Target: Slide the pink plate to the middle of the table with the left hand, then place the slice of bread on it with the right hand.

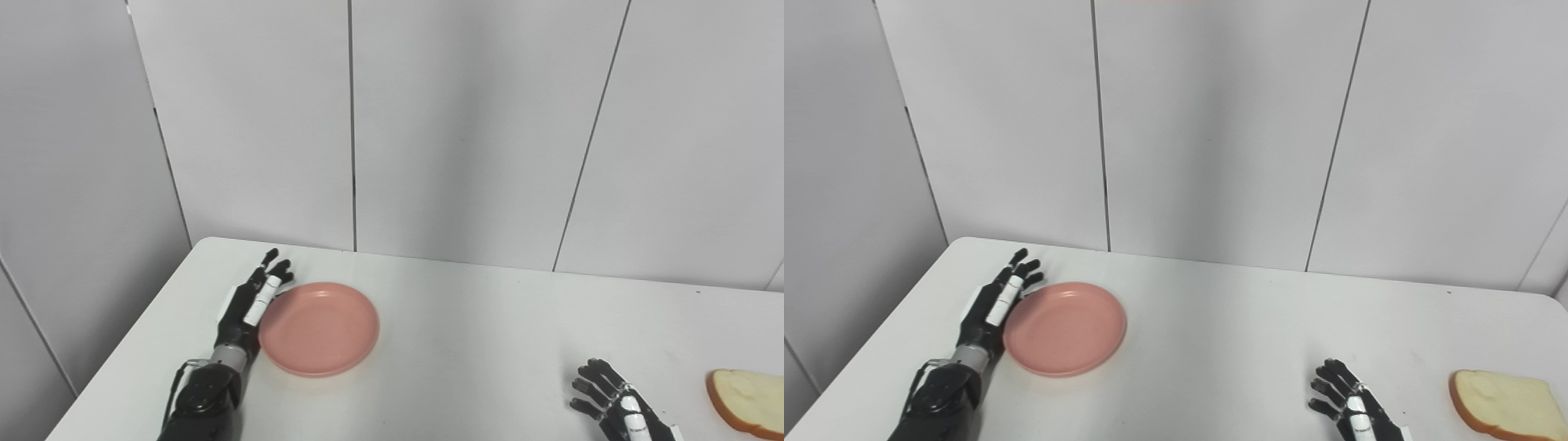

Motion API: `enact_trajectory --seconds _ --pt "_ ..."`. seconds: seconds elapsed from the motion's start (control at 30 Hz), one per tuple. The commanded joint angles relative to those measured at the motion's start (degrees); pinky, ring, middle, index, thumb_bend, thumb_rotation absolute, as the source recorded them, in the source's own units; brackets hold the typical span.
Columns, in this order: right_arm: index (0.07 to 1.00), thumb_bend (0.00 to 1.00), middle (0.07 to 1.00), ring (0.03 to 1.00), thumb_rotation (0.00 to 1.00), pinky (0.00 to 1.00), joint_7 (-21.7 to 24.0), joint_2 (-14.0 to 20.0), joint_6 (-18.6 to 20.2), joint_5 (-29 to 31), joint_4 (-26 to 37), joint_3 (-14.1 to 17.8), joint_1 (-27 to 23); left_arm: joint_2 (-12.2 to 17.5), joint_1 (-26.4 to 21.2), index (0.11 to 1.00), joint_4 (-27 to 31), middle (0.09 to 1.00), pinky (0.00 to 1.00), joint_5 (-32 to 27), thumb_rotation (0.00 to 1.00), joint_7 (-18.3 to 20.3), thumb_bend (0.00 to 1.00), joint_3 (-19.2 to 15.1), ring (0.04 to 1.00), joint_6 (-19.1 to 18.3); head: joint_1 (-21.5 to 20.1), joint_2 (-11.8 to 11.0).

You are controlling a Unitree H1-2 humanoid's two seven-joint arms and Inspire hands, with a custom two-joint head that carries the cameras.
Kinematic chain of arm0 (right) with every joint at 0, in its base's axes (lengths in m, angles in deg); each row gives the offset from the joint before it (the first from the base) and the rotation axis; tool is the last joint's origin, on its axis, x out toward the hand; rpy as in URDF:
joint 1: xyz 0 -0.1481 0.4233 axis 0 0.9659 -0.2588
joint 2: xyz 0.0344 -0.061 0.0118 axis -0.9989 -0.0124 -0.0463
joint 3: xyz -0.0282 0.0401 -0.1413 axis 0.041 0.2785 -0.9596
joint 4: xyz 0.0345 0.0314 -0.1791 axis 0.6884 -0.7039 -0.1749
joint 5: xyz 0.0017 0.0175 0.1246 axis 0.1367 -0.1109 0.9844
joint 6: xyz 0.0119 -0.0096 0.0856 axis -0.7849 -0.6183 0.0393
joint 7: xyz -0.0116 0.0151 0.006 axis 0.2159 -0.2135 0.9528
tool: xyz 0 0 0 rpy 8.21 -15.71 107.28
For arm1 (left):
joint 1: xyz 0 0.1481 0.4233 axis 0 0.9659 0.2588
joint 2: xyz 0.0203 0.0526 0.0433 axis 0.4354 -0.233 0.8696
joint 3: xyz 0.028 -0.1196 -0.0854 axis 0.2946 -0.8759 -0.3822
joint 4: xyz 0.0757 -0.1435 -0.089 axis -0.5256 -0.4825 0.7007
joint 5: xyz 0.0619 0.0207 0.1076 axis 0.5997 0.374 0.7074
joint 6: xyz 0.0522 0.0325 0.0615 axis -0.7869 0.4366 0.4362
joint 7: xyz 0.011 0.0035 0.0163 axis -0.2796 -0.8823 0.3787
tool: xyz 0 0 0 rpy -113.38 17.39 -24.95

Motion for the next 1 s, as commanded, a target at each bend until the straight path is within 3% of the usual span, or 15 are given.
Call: enact_trajectory --seconds 0.0,0.27,0.47,0.7,0.97 --pt "0.794 0.78 0.804 0.792 0.83 0.74 -0.5 -2.5 2.1 0.1 -3.2 -1.4 4.9 -2.7 0.7 0.925 -0.4 0.889 0.72 0.4 0.74 1.9 0.90 1.2 0.864 -1.3 -0.3 0.2" --pt "0.793 0.81 0.793 0.784 0.80 0.73 -1.4 -3.7 3.7 -0.4 -1.4 -2.2 5.0 -5.7 1.9 0.916 3.8 0.879 0.74 0.1 0.74 2.7 0.94 1.8 0.854 -3.9 -4.2 1.7" --pt "0.826 0.85 0.811 0.799 0.79 0.76 -3.2 -4.9 5.1 -2.1 0.5 -3.4 5.3 -8.8 3.9 0.913 10.2 0.890 0.75 0.0 0.73 2.7 0.89 2.9 0.864 -7.4 -7.9 2.3" --pt "0.834 0.84 0.821 0.802 0.81 0.77 -5.4 -6.8 5.5 -6.3 1.9 -5.4 5.1 -12.3 5.6 0.944 15.4 0.902 0.77 1.1 0.75 1.0 0.83 4.0 0.890 -12.1 -12.8 3.3" --pt "0.852 0.78 0.846 0.818 0.81 0.77 -8.4 -9.5 5.2 -11.0 2.4 -8.0 4.4 -14.3 6.7 0.959 18.8 0.902 0.77 1.0 0.77 1.2 0.84 4.2 0.894 -15.7 -19.1 3.5"
